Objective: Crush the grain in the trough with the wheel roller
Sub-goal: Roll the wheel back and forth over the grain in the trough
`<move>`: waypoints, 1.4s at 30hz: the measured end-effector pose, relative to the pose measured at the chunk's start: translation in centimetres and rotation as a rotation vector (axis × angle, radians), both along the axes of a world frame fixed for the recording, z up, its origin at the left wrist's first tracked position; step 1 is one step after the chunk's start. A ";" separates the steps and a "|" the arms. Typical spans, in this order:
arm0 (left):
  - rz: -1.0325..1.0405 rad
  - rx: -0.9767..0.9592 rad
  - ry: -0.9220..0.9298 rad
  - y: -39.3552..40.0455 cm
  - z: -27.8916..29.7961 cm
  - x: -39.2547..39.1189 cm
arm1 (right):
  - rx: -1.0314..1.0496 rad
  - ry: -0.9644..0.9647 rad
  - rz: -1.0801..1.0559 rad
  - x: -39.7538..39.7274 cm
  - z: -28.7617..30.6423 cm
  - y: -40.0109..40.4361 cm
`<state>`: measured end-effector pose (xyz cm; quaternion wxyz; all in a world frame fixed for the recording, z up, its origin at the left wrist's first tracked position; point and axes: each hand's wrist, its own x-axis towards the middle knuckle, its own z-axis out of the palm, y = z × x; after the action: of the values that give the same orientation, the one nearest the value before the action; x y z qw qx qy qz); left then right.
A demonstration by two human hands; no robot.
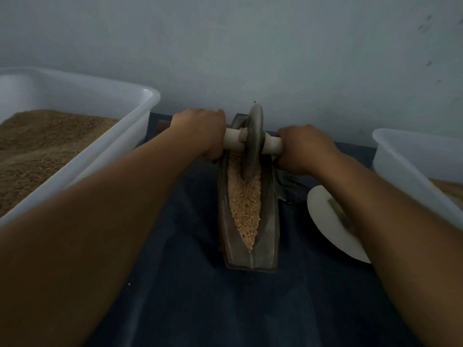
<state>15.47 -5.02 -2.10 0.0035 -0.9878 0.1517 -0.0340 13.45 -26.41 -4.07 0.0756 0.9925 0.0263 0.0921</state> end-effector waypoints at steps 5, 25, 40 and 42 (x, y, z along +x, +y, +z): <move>0.008 0.018 -0.082 -0.3 -0.2 -0.5 | 0.033 -0.030 0.000 -0.6 -0.4 -0.1; -0.075 0.010 -0.264 3.1 -1.7 -12.6 | 0.163 -0.454 0.231 -14.0 -1.7 1.6; -0.082 0.042 -0.209 1.5 -2.1 -5.0 | 0.009 -0.328 0.091 -5.9 -2.3 0.7; -0.061 0.013 -0.152 1.3 -1.8 -3.3 | 0.003 -0.309 0.079 -4.1 -1.7 0.6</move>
<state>12.12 -3.72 -3.93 0.0205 -0.9773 0.1812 -0.1078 9.36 -25.79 -5.80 0.0737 0.9648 0.0535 0.2468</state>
